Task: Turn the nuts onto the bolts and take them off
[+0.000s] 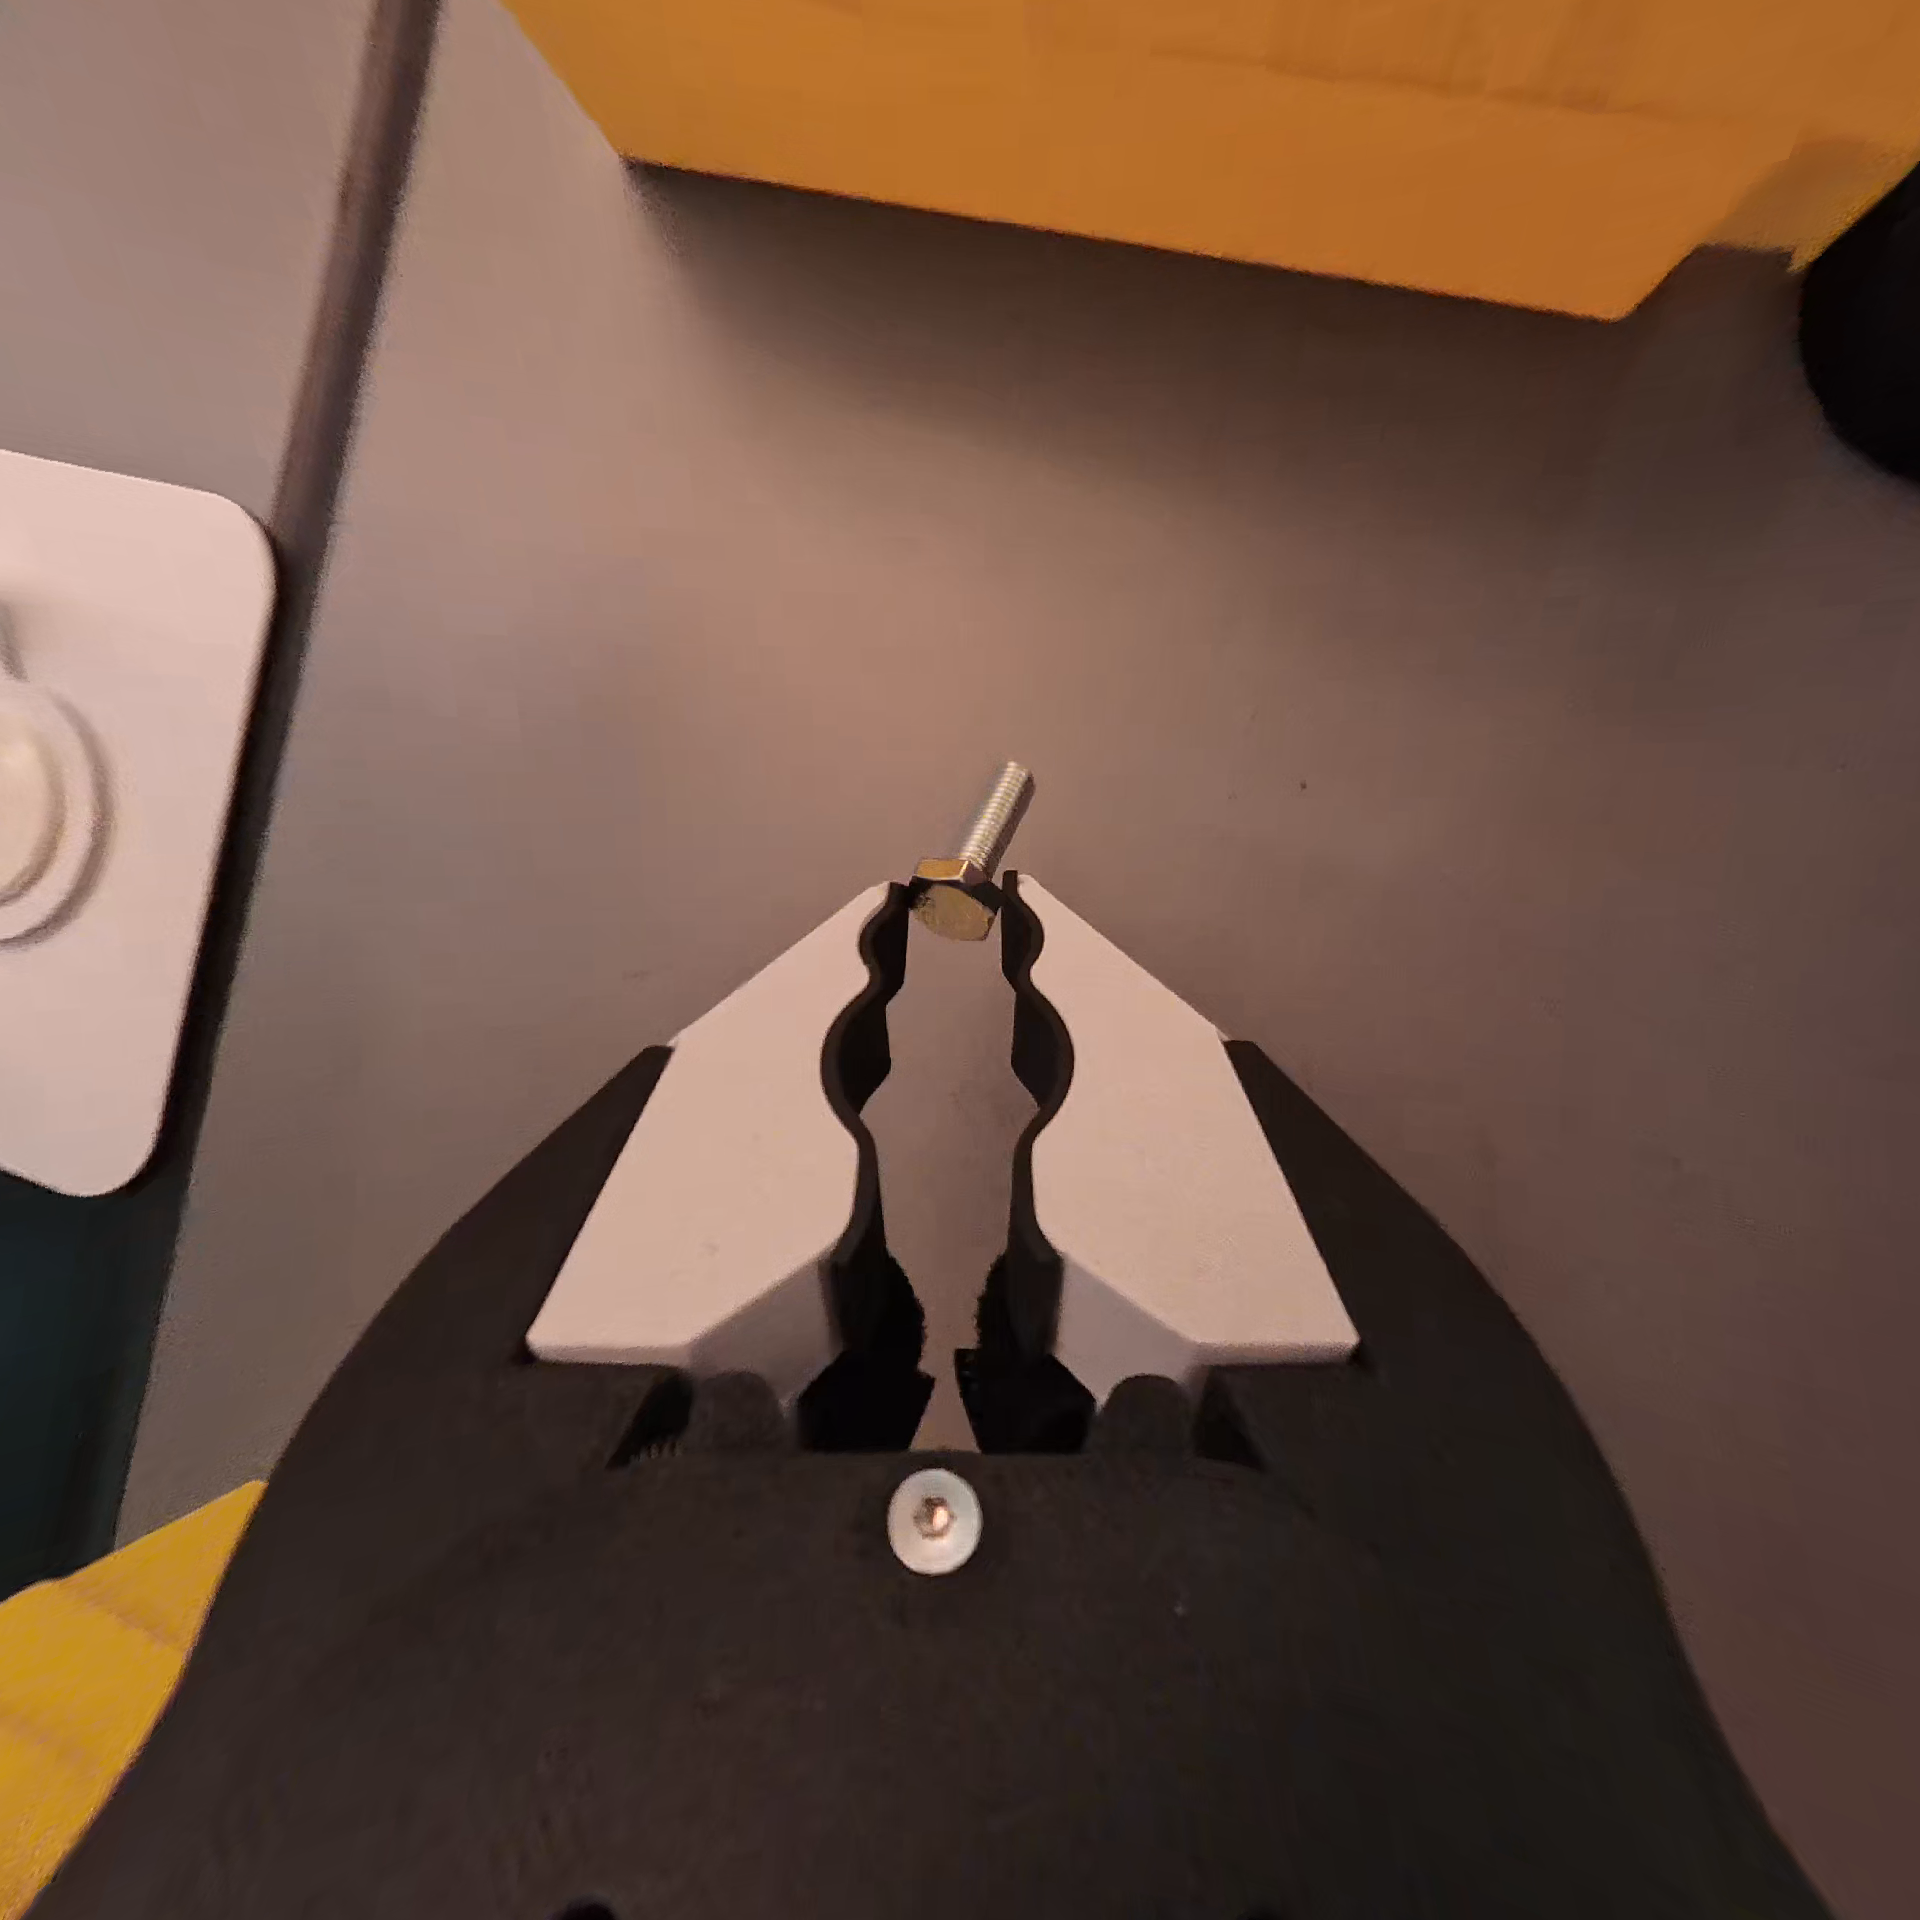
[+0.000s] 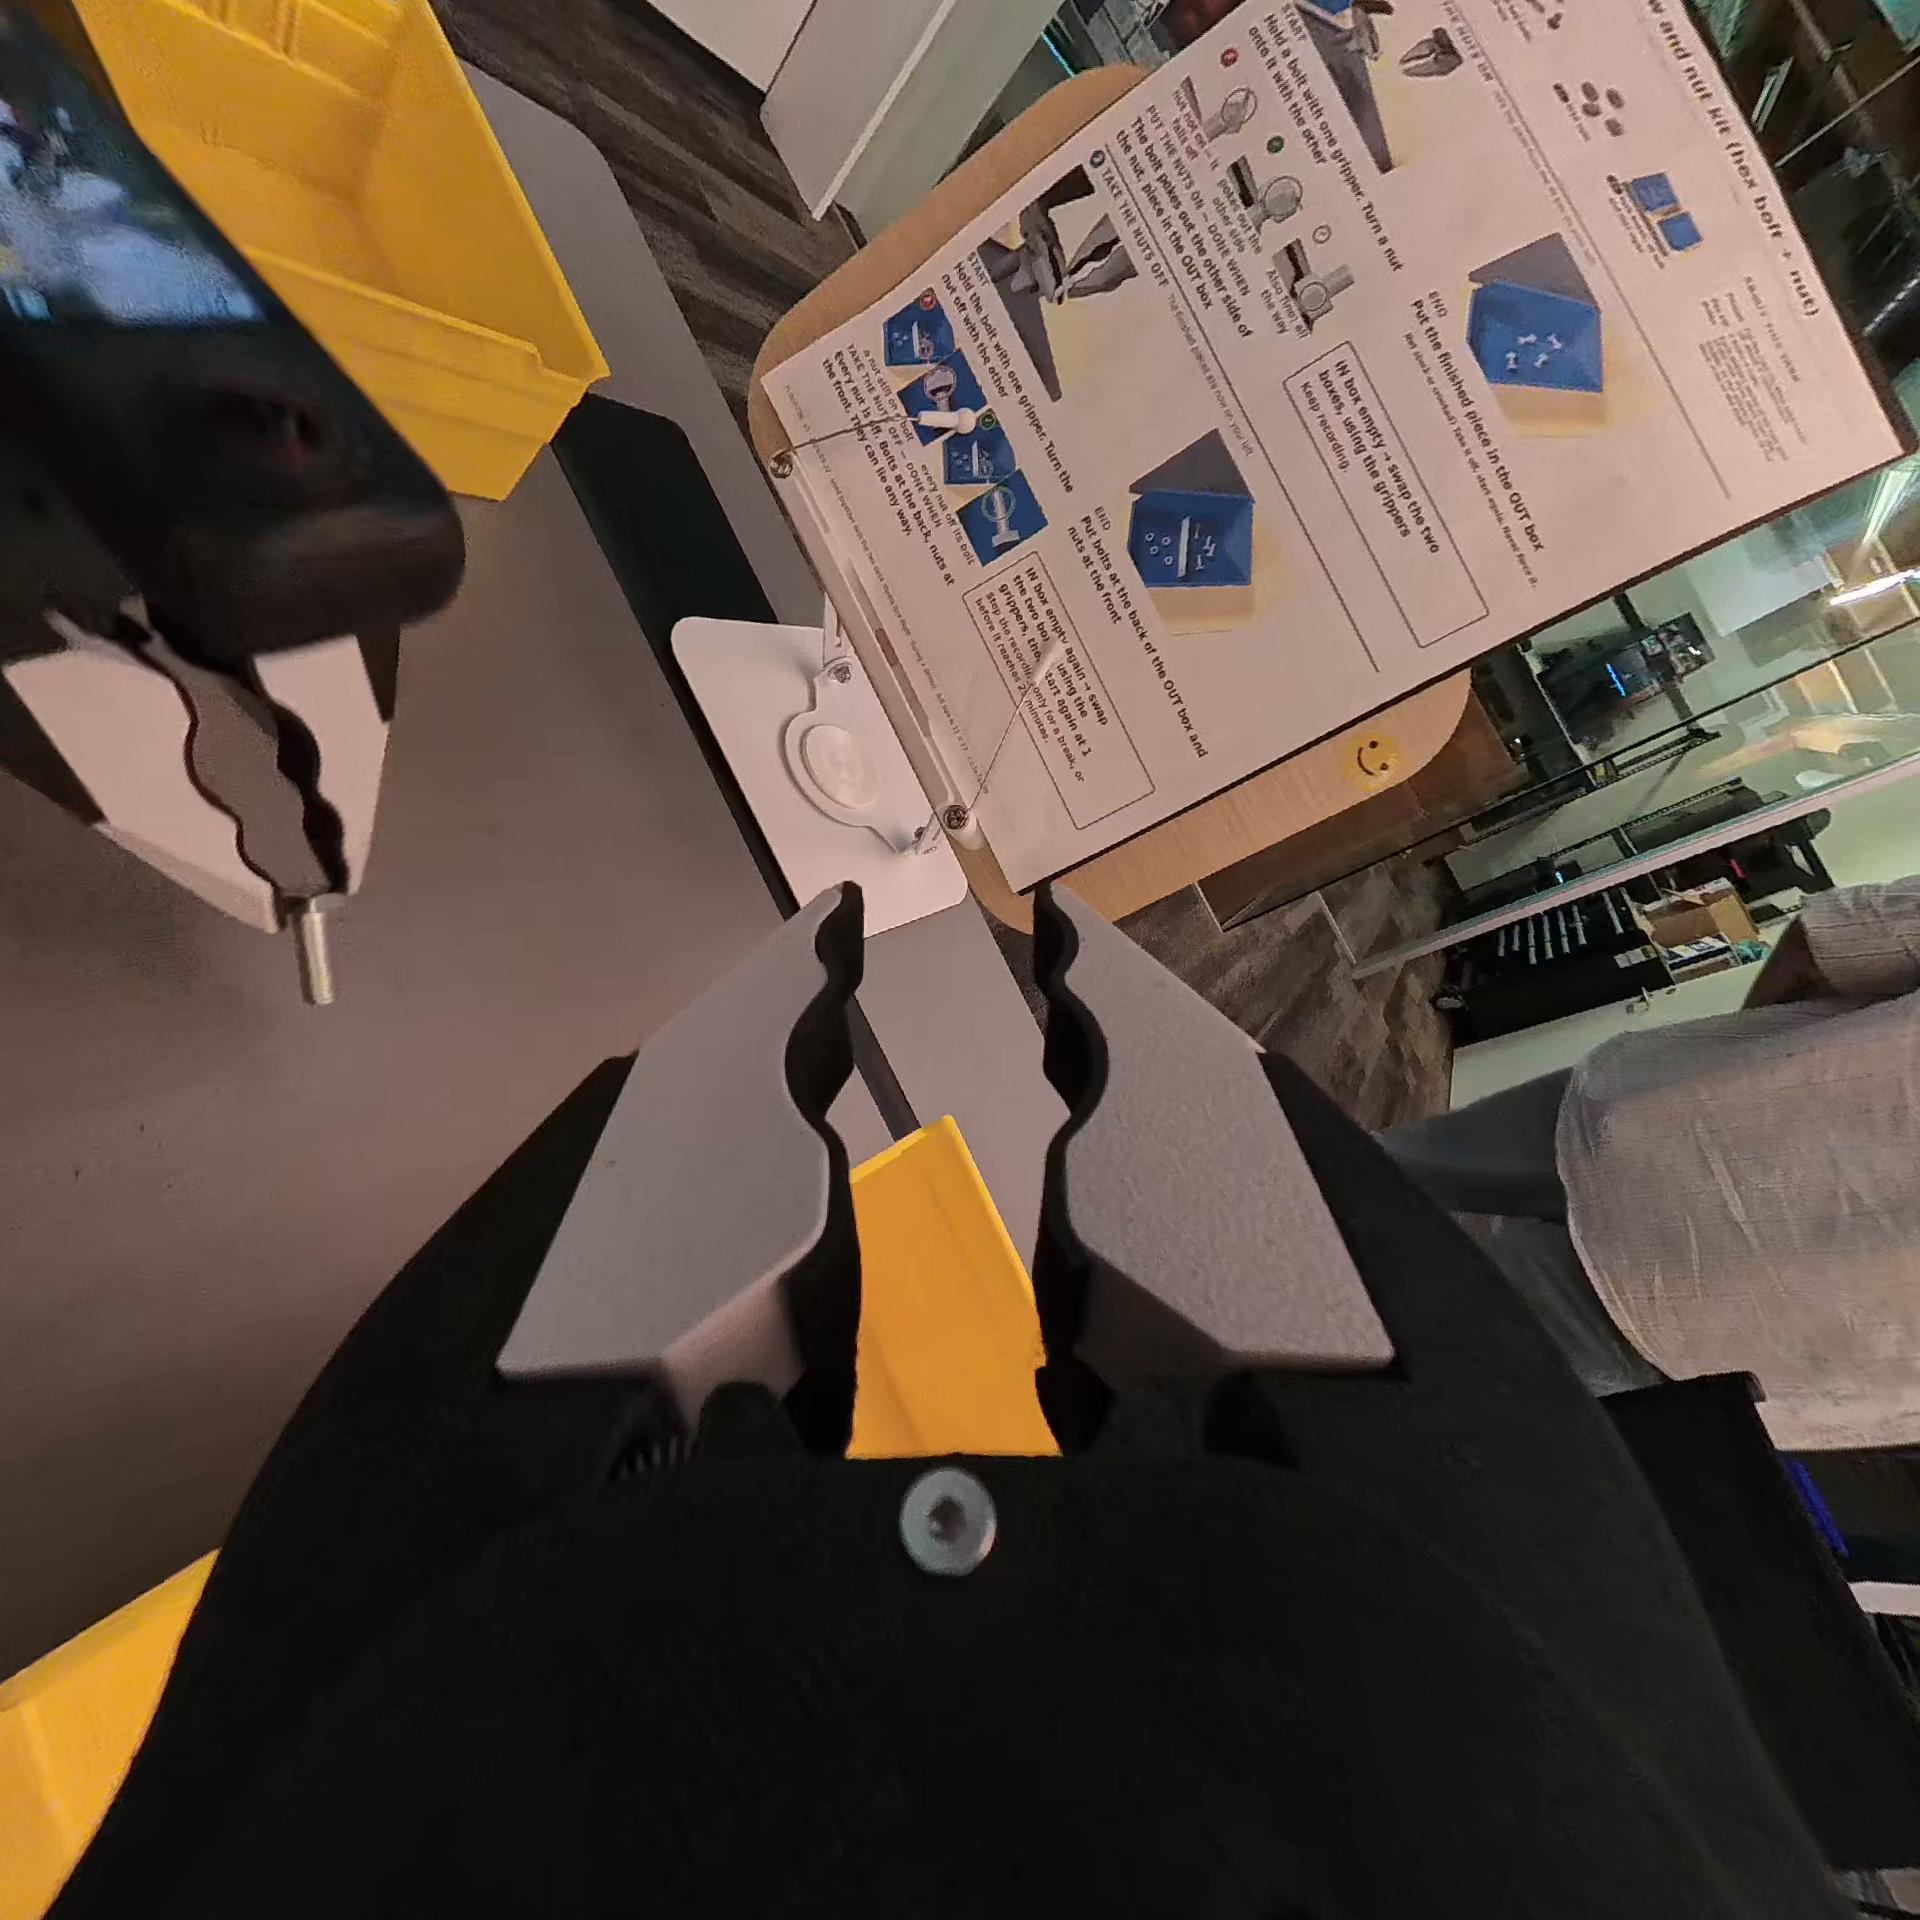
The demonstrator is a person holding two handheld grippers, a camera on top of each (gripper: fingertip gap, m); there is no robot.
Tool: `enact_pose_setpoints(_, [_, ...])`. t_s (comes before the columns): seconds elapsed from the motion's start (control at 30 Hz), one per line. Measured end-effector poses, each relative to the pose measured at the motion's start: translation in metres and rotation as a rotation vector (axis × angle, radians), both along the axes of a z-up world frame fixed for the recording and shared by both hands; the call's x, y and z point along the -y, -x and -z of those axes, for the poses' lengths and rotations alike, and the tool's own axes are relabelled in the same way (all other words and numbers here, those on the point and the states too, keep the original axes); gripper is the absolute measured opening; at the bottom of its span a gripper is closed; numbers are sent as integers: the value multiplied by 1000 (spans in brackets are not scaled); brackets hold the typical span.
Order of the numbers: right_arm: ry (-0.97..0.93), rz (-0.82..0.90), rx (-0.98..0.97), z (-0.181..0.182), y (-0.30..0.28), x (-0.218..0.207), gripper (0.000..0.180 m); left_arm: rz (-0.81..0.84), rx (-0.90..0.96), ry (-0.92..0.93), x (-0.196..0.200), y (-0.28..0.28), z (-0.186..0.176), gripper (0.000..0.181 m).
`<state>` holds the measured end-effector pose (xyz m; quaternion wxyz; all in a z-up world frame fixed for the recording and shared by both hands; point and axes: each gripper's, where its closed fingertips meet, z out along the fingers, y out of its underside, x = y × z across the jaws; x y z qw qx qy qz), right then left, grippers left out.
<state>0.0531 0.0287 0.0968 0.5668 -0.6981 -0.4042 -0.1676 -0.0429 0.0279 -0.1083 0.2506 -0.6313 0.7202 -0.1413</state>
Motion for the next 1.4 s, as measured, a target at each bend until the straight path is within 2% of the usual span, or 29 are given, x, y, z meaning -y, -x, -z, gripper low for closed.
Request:
enact_pose_setpoints(0.03, [0, 0, 1, 0, 0, 0, 32, 2, -25, 11, 2, 0, 9, 16])
enact_pose_setpoints(0.23, [1, 2, 4, 0, -2, 1, 32, 23, -146, 43, 7, 6, 45, 17])
enact_pose_setpoints(0.47, [-1, 11, 7, -1, -4, 1, 32, 62, -176, 75, 17, 9, 53, 17])
enact_pose_setpoints(0.53, [-6, 15, 10, -2, -5, 2, 32, 66, -155, 80, 17, 8, 47, 33])
enact_pose_setpoints(0.63, [-21, 12, 1, -6, -6, 4, 32, 52, -84, 61, 11, 11, 17, 44])
enact_pose_setpoints(0.73, [-42, 14, -12, -12, -8, 6, 32, 29, 18, 7, -2, 32, -44, 49])
enact_pose_setpoints(0.8, [-56, 14, -23, -15, -9, 6, 32, 35, 65, -3, -5, 67, -85, 45])
enact_pose_setpoints(0.87, [-61, 12, -31, -15, -8, 4, 32, 31, 8, 55, -1, 122, -100, 48])
enact_pose_setpoints(0.93, [-55, 18, -26, -13, -7, 2, 32, -24, -111, 50, -9, 184, -93, 49])
enact_pose_setpoints(1.0, [-43, 30, -5, -9, -7, -1, 32, -144, -244, -38, -32, 243, -80, 47])
enact_pose_setpoints(1.07, [-29, 37, 13, -4, -5, -4, 32, -257, -313, 4, -42, 279, -69, 44])
enact_pose_setpoints(1.13, [-14, 42, 27, 1, -3, -7, 32, -340, -287, 78, -49, 287, -69, 43])
enact_pose_setpoints(1.2, [7, 52, 41, 8, -3, -11, 32, -351, -255, 168, -44, 284, -68, 40])
enact_pose_setpoints(1.3, [40, 69, 65, 19, -5, -18, 33, -377, -380, 208, -40, 298, -50, 39])
enact_pose_setpoints(1.4, [70, 78, 83, 28, -6, -23, 34, -477, -485, 299, -45, 308, -31, 35])
